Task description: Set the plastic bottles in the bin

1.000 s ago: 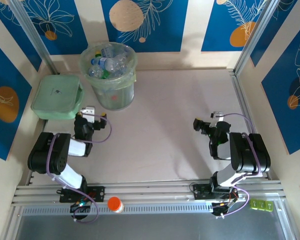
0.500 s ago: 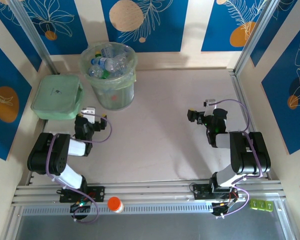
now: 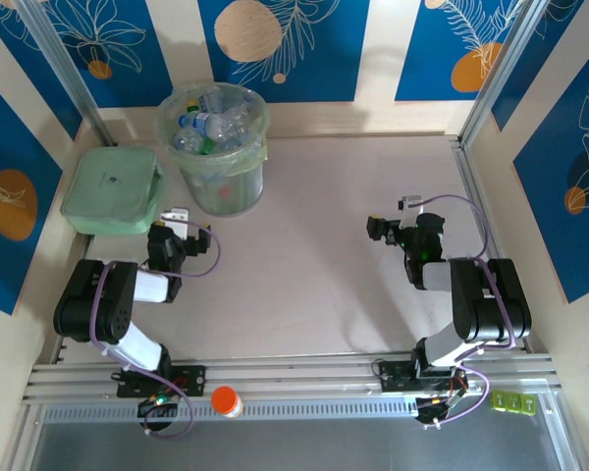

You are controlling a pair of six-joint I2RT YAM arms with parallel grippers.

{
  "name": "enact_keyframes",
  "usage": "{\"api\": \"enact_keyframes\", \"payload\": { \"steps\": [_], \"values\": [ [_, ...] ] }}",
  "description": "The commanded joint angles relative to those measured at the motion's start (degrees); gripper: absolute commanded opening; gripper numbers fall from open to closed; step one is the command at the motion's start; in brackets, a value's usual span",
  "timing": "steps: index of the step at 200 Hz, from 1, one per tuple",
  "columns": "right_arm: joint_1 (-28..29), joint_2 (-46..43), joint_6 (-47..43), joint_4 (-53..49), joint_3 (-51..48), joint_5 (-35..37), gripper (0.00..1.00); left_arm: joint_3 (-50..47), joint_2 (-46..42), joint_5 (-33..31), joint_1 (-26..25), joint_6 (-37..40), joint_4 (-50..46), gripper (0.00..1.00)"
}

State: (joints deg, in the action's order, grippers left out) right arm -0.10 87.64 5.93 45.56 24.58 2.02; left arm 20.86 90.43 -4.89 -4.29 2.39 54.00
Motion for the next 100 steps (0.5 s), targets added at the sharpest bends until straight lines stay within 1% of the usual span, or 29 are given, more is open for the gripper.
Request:
{"api": "enact_keyframes", "payload": {
  "steps": [1,22,43,100],
  "values": [
    [0.1,-0.5,-1.0,0.2,-0.5,0.6,0.99,1.0,-0.6,0.9,0.3,0.1,-0.6,0.99],
    [0.2,-0.5,-1.1,0.4,-0.5,1.1,0.99,1.0,-0.6,0.8,0.2,0.2,-0.6,0.99],
    [-0.6,-0.4,-0.6,0.2,-0.5,-0.7,0.99,0.9,-0.6,0.8,0.2,0.2,-0.6,0.99],
    [-0.6,-0.4,-0.6,0.1,-0.5,-0.7,0.99,0.6,-0.8,0.7,0.2,0.2,0.0,0.99]
  ]
}}
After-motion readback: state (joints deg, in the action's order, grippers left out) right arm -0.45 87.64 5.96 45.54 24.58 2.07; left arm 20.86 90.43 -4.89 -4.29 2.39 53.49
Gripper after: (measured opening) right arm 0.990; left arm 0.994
